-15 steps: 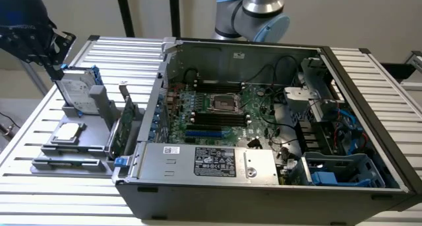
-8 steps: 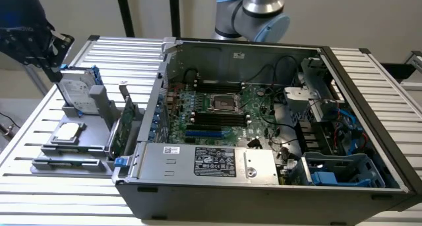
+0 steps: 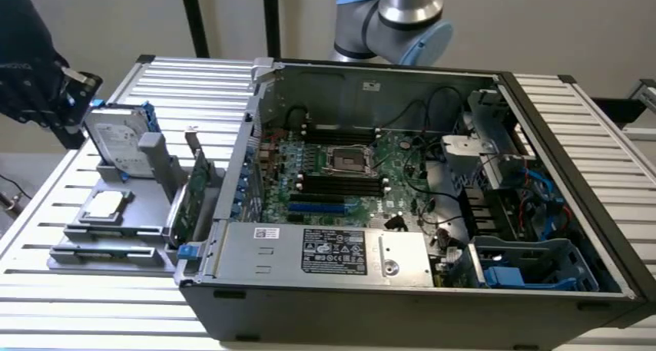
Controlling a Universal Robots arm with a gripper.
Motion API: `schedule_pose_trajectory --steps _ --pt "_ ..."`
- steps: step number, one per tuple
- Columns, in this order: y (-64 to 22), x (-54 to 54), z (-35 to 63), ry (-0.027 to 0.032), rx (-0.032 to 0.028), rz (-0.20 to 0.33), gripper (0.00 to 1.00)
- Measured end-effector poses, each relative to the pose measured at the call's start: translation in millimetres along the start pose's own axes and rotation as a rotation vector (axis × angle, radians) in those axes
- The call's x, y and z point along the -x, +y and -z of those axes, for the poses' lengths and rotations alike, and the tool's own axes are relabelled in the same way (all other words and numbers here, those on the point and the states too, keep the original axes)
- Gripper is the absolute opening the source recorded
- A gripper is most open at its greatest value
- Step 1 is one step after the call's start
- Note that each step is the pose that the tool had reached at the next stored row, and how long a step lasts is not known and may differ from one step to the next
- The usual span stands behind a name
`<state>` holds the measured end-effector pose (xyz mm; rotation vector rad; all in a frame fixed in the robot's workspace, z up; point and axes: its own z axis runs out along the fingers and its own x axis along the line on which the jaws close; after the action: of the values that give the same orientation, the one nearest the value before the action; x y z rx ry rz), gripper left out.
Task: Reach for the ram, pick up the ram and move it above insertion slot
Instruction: 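Reach for the ram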
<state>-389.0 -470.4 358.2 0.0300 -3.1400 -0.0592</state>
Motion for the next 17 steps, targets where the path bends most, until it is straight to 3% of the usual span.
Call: schedule_pose_trajectory --steps 8,14,17 --pt "-32.6 -0.2 -2.8 0.0001 -0.0002 0.0 0.11" --pt "-34.4 0.0 -3.6 0.0002 -0.0006 0.001 0.11" --pt "-34.4 0.0 -3.9 0.002 -0.0006 0.05 0.11"
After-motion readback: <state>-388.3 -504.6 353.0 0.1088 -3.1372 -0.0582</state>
